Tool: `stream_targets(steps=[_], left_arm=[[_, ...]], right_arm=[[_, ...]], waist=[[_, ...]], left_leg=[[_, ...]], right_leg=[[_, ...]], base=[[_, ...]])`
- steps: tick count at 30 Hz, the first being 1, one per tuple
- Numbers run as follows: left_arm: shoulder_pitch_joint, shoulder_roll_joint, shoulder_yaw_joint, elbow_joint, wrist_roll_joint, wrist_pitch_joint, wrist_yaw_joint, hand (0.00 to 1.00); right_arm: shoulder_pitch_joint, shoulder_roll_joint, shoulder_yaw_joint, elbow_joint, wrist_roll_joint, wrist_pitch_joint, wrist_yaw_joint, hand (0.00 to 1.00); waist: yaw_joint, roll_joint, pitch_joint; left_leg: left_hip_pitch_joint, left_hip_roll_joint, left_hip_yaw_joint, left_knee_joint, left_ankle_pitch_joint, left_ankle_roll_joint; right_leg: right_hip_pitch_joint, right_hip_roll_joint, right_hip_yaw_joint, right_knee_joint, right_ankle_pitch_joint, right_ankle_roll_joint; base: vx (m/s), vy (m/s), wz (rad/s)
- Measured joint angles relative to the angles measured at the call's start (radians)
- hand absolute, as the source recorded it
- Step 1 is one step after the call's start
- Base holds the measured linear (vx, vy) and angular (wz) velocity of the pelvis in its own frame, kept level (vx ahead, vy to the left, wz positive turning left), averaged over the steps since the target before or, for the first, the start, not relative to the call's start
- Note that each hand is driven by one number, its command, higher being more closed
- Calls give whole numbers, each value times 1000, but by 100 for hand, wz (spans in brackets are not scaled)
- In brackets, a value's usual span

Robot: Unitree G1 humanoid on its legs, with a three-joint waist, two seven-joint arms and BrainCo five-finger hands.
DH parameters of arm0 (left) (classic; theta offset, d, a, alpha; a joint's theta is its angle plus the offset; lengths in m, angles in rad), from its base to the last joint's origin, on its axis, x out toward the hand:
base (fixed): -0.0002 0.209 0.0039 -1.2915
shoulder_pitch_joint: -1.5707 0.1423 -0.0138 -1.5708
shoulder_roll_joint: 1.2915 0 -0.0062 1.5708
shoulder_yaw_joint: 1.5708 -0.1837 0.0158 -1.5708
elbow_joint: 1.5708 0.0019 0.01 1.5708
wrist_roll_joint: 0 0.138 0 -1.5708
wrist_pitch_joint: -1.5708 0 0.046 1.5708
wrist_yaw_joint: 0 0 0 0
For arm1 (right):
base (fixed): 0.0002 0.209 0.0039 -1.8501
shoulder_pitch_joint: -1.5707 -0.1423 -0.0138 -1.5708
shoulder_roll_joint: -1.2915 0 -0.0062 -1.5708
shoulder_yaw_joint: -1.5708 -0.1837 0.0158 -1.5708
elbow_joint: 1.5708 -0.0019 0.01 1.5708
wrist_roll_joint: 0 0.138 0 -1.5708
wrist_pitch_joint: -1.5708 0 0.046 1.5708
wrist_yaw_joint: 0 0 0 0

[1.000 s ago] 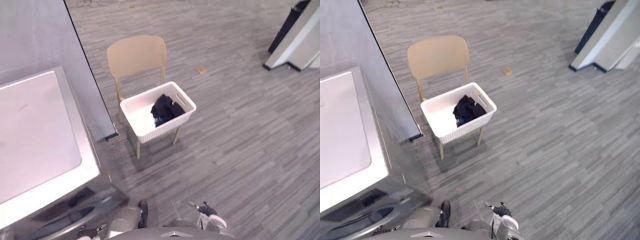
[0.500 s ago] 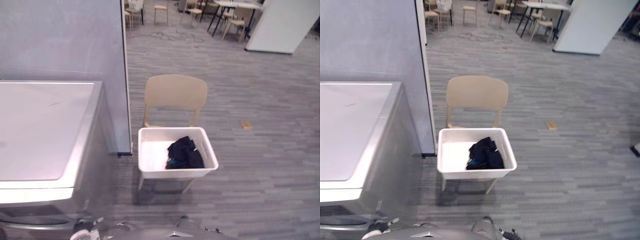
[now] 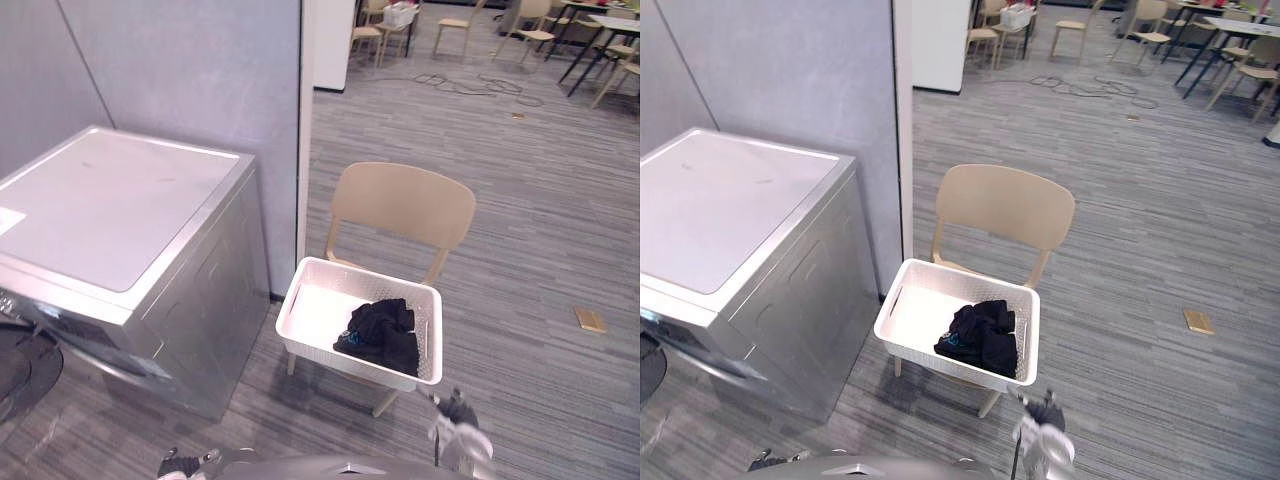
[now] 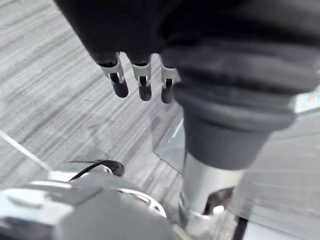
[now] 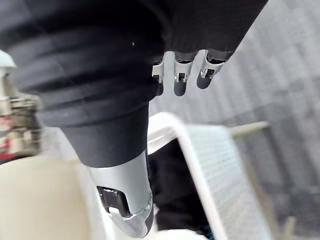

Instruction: Pick up the laundry basket with both hands and put the clothes into the washing machine.

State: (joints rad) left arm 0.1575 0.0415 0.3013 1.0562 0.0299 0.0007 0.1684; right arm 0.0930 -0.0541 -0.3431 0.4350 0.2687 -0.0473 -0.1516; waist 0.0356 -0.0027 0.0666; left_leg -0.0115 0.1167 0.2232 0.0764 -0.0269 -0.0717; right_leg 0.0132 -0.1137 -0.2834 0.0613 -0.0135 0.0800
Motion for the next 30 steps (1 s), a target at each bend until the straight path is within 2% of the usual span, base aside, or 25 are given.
stream_targets(steps=[3,5,6,8,12,15,17,21,24,30], left_arm=[[-7,0,-32,2,51,0,2,0],[-17,0,-54,2,88,-1,5,0],[-19,5,-76,2,111,-3,8,0],[-27,16,-116,2,127,-3,9,0],[-46,33,-185,1,144,-4,9,0],[-83,55,-225,-13,151,-11,8,0],[-123,69,-242,-28,150,-24,7,0],[-142,92,-250,-61,147,-29,1,0],[-142,97,-256,-64,128,-39,0,0],[-146,106,-262,-65,90,-46,0,0]], right_arm=[[-35,8,60,-263,-38,-52,-35,0],[-50,10,96,-365,-63,-87,-53,0],[-59,12,114,-401,-107,-103,-56,0],[-61,12,134,-435,-120,-118,-58,0],[-63,-12,176,-448,-151,-120,-55,0],[-156,-127,249,-365,-162,-116,-35,0],[-280,-244,314,-262,-161,-104,3,0],[-425,-387,399,-87,-161,-89,89,0],[-483,-455,458,-4,-173,-74,142,0],[-550,-552,498,104,-198,-54,174,0]], waist=[[-2,15,4],[4,22,3],[7,24,2],[7,22,3],[9,19,5],[1,10,48],[5,-7,104],[26,-25,182],[45,-26,218],[35,-28,268]], left_leg=[[-1,-25,-1,-45,39,16],[9,-35,-4,-67,55,21],[14,-37,-4,-77,57,21],[13,-41,-9,-82,57,21],[-2,-45,-16,-93,59,22],[-43,-49,-35,-95,75,29],[-88,-53,-52,-95,97,35],[-137,-56,-88,-95,123,39],[-154,-57,-89,-96,131,40],[-202,-58,-82,-96,144,43]], right_leg=[[0,-6,2,-41,41,4],[3,-7,-1,-50,44,5],[5,-6,-2,-54,44,5],[8,-3,-6,-63,44,5],[-2,0,-10,-81,50,7],[-36,0,-22,-84,65,6],[-70,-1,-36,-86,80,0],[-102,-3,-63,-83,91,-5],[-122,-5,-61,-76,96,-6],[-192,-9,-44,-49,100,-10]], base=[[58,64,1],[84,20,5],[57,2,4],[51,0,4],[24,-4,1],[-28,1,11],[-100,12,18],[-94,19,25],[-50,25,3],[-37,32,-7]])
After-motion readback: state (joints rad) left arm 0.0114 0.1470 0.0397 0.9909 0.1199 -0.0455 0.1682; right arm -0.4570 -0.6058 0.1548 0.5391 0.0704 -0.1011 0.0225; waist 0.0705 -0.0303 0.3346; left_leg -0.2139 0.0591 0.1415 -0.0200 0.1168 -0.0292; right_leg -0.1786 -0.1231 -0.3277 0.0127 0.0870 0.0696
